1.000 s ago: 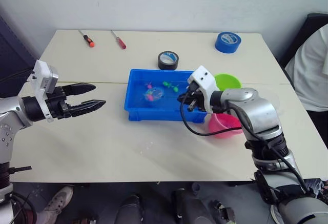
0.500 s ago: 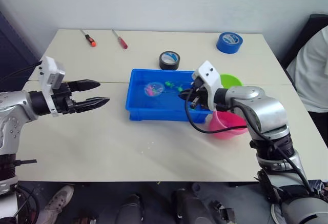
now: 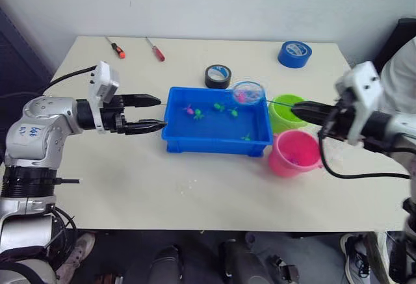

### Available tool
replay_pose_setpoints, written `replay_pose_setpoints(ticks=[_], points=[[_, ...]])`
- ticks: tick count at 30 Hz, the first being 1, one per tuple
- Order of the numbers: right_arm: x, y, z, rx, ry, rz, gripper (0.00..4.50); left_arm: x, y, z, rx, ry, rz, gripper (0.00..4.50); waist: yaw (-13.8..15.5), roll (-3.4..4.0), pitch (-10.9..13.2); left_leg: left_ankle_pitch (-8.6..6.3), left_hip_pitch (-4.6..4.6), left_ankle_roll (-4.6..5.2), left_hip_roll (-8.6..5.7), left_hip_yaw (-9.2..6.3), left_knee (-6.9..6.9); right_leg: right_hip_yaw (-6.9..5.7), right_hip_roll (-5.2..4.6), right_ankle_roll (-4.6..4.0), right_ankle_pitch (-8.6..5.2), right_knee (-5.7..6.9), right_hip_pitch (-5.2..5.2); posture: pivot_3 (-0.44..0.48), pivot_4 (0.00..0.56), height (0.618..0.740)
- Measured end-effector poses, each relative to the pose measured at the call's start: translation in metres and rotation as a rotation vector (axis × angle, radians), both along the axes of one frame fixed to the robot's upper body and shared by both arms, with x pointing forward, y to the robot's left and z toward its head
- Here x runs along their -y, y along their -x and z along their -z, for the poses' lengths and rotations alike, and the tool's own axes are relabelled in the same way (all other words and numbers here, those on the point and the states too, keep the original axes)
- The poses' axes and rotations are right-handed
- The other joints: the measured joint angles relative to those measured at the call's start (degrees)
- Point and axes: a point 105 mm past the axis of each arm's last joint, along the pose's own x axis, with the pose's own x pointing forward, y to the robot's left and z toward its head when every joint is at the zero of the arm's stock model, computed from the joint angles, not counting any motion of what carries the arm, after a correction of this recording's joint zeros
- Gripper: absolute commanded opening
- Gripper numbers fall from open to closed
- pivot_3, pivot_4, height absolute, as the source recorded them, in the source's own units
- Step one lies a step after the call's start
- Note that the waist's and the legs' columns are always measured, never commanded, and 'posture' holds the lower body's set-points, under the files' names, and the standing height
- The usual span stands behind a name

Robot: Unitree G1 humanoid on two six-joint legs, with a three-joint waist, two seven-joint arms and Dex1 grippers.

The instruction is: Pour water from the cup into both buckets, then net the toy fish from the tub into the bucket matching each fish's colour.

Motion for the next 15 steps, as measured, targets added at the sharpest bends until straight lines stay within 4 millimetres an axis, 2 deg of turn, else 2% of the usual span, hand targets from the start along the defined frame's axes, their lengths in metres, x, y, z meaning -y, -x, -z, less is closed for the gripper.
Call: replay_pose_setpoints(ticks=[9, 15], points=[[0.055, 0.049, 0.012, -0.070, 0.051, 0.236, 0.00, 0.003, -0.016, 0.001, -0.004, 0.011, 0.026, 3.87, 0.7, 0.00, 0.0, 0.01, 0.04, 0.02, -0.02, 0.07, 0.04, 0.11, 0.06, 0.09, 0.04, -0.11, 0.10, 0.000, 0.150, 0.734], [0.069, 0.072, 0.033, -0.130, 0.157, 0.311, 0.00, 0.012, -0.023, 0.000, 0.006, 0.015, 0.068, 3.87, 0.7, 0.00, 0.0, 0.01, 0.08, 0.03, -0.02, 0.06, 0.08, 0.15, 0.13, 0.18, 0.09, -0.23, 0.23, 0.000, 0.150, 0.734]])
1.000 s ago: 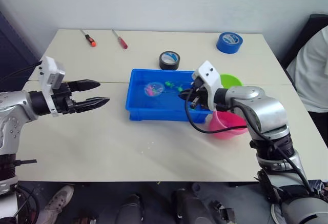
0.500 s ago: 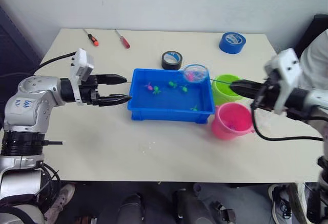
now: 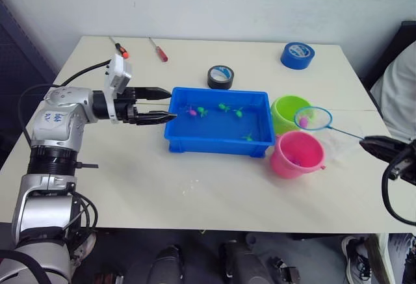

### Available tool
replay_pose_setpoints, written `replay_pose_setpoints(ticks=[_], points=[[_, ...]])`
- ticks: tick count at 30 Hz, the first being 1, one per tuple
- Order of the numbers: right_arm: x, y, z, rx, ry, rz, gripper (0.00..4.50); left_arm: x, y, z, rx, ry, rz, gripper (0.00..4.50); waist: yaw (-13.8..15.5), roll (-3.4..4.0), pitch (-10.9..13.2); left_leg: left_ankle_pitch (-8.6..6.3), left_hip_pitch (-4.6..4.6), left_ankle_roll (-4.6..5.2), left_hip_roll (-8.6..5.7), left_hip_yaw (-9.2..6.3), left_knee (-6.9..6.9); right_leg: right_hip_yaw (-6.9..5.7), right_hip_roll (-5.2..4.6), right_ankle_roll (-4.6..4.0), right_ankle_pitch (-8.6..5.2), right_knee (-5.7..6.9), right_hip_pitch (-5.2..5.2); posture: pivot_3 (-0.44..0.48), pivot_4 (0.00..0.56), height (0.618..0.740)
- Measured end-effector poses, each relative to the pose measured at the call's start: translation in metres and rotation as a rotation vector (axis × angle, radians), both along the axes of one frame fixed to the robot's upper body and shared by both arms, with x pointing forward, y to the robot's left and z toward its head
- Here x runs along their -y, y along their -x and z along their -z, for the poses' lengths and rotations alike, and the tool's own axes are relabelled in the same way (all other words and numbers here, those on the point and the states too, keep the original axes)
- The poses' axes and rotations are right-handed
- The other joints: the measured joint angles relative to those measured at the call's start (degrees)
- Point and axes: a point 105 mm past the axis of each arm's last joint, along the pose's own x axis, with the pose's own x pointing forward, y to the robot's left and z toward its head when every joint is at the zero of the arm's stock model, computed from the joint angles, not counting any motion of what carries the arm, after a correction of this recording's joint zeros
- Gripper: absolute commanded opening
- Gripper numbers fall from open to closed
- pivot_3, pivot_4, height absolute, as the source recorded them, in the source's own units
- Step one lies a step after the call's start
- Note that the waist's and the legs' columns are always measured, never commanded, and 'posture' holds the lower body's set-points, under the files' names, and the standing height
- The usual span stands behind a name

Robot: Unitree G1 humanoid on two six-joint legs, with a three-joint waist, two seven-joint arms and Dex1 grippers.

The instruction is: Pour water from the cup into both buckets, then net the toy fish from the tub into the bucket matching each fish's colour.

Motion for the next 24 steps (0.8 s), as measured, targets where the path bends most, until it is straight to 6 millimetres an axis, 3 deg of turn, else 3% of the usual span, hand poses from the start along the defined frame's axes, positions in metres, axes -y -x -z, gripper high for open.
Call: replay_pose_setpoints(ticks=[8, 12, 15, 24], points=[[0.001, 0.009, 0.008, 0.009, 0.293, -0.010, 0.00, 0.005, -0.008, 0.002, 0.000, 0.002, 0.016, 3.87, -0.1, -0.02, 0.0, 0.00, 0.01, 0.00, 0.01, -0.02, 0.10, 0.01, 0.05, 0.07, 0.04, -0.01, 0.05, 0.000, 0.150, 0.734], [-0.001, 0.012, 0.021, -0.015, 0.414, -0.046, 0.00, 0.007, -0.011, 0.004, -0.007, 0.003, 0.024, 3.87, 0.2, -0.02, 0.0, 0.00, 0.00, 0.00, -0.01, -0.02, 0.10, 0.01, 0.05, 0.08, 0.04, -0.05, 0.05, 0.000, 0.150, 0.734], [0.001, 0.011, 0.016, 0.022, 0.543, -0.060, 0.00, 0.009, -0.012, 0.007, -0.012, 0.004, 0.031, 3.87, 0.1, -0.02, 0.0, 0.00, 0.01, 0.00, 0.00, 0.04, 0.14, 0.00, 0.05, 0.11, 0.05, -0.04, 0.06, 0.000, 0.150, 0.734], [-0.019, 0.001, 0.010, 0.115, 0.918, -0.248, 0.00, 0.011, -0.013, 0.013, -0.030, 0.017, 0.042, 3.87, 0.1, -0.03, 0.0, 0.01, 0.02, -0.02, 0.00, 0.00, 0.21, 0.01, 0.06, 0.12, 0.06, -0.01, 0.08, 0.000, 0.150, 0.734]])
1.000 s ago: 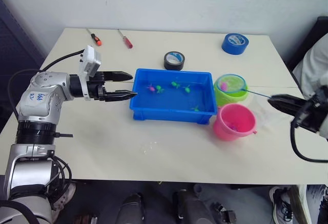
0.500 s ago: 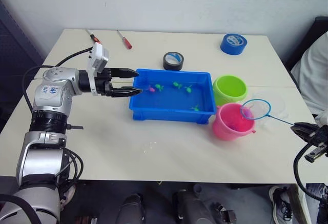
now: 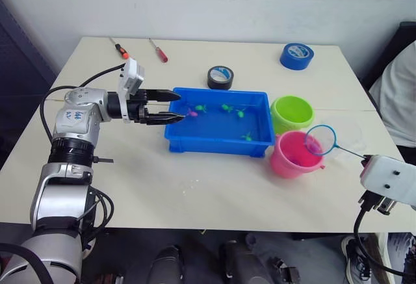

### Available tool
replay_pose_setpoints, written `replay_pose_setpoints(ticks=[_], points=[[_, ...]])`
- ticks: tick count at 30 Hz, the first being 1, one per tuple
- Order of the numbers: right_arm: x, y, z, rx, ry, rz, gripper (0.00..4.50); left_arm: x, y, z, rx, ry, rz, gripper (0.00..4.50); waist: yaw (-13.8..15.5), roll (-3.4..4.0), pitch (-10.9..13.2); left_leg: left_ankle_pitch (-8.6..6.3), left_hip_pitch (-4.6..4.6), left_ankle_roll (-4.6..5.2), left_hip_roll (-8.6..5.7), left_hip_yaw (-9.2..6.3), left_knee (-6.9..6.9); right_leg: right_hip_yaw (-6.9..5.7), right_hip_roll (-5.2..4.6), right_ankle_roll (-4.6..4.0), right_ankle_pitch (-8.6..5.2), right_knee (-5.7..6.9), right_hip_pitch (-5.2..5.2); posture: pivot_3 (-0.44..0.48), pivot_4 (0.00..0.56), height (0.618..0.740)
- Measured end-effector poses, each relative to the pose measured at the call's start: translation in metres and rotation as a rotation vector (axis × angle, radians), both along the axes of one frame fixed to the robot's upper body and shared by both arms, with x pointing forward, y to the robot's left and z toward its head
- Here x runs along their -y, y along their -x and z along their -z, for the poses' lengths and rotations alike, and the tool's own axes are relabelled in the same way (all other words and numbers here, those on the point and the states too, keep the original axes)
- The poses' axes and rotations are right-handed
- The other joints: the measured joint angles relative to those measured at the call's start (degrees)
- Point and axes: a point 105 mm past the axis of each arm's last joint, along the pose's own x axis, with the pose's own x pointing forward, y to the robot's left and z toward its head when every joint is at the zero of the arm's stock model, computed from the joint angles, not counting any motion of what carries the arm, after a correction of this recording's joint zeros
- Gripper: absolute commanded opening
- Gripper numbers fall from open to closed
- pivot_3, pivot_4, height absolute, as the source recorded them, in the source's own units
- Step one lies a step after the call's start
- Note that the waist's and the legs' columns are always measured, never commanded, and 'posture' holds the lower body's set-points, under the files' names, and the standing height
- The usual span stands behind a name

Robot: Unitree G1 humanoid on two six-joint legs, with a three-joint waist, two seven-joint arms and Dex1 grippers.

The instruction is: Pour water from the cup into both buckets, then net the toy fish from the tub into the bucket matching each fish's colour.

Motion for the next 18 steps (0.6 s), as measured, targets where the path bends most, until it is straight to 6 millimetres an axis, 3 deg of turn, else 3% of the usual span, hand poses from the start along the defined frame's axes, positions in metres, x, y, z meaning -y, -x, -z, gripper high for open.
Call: replay_pose_setpoints(ticks=[5, 18], points=[[-0.011, 0.001, 0.008, -0.007, 0.186, -0.114, 0.00, 0.000, 0.000, 0.000, 0.005, 0.000, 0.005, 3.87, 0.2, 0.00, 0.0, 0.02, 0.00, -0.03, 0.00, 0.01, 0.07, -0.01, -0.01, 0.00, 0.00, 0.03, 0.01, 0.000, 0.150, 0.734], [-0.013, 0.002, 0.024, 0.118, 0.405, -0.135, 0.00, 0.000, 0.001, -0.001, 0.008, 0.004, 0.014, 3.87, 0.3, -0.02, 0.0, -0.06, 0.01, -0.01, 0.01, 0.06, 0.62, -0.03, 0.03, 0.01, -0.01, 0.50, 0.04, 0.000, 0.150, 0.734]])
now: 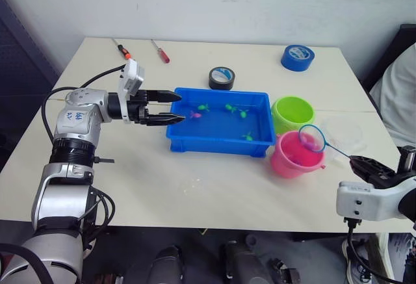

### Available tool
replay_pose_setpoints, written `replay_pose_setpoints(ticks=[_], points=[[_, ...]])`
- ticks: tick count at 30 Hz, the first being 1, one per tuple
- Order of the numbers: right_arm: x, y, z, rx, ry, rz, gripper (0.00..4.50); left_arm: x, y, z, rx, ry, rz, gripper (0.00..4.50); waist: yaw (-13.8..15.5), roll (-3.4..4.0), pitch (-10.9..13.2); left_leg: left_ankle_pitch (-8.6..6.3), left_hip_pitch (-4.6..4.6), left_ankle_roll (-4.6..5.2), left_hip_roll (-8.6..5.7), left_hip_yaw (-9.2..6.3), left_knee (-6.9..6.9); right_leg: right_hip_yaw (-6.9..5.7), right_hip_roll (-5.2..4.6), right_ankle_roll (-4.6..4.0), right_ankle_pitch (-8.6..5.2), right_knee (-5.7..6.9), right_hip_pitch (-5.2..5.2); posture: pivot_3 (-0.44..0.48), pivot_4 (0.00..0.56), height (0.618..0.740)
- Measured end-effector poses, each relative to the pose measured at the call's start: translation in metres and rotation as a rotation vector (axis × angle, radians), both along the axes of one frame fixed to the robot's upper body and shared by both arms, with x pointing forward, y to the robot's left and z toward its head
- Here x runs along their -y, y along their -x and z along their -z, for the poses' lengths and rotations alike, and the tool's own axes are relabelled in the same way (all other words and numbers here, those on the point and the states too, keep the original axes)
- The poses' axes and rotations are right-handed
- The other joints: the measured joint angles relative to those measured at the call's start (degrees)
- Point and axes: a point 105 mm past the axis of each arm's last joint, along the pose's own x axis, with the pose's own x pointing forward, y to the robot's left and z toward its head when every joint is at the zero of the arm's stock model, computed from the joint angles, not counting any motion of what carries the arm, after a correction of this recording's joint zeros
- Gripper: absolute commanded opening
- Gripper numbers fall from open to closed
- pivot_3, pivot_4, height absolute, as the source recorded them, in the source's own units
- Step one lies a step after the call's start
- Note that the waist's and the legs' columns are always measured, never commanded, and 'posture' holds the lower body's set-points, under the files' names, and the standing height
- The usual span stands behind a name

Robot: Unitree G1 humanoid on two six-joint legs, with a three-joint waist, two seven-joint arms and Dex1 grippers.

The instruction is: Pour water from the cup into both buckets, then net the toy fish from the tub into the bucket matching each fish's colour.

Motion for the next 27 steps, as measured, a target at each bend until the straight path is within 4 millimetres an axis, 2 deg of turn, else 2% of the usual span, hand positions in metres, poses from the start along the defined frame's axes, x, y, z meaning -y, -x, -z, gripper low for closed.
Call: replay_pose_setpoints(ticks=[8, 19, 27], points=[[-0.006, 0.001, 0.010, 0.067, 0.066, -0.019, 0.00, 0.000, 0.003, 0.003, -0.003, -0.003, 0.017, 3.87, -0.1, 0.00, 0.0, 0.02, 0.10, -0.03, 0.01, 0.09, 0.04, -0.04, 0.05, 0.00, 0.00, 0.18, -0.01, 0.000, 0.150, 0.734], [-0.014, -0.001, 0.014, 0.132, 0.128, -0.043, 0.00, 0.001, 0.009, 0.004, 0.000, -0.006, 0.046, 3.87, -0.3, 0.00, 0.0, 0.02, 0.13, -0.03, 0.01, 0.07, 0.08, -0.14, 0.05, -0.01, 0.00, 0.30, -0.01, 0.000, 0.150, 0.734], [-0.019, -0.003, 0.010, 0.178, 0.069, -0.054, 0.00, 0.001, 0.010, 0.001, 0.014, -0.012, 0.046, 3.87, -0.5, 0.00, 0.0, 0.02, 0.18, -0.02, 0.01, 0.10, 0.09, -0.15, 0.05, -0.01, 0.00, 0.39, 0.00, 0.000, 0.150, 0.734]])
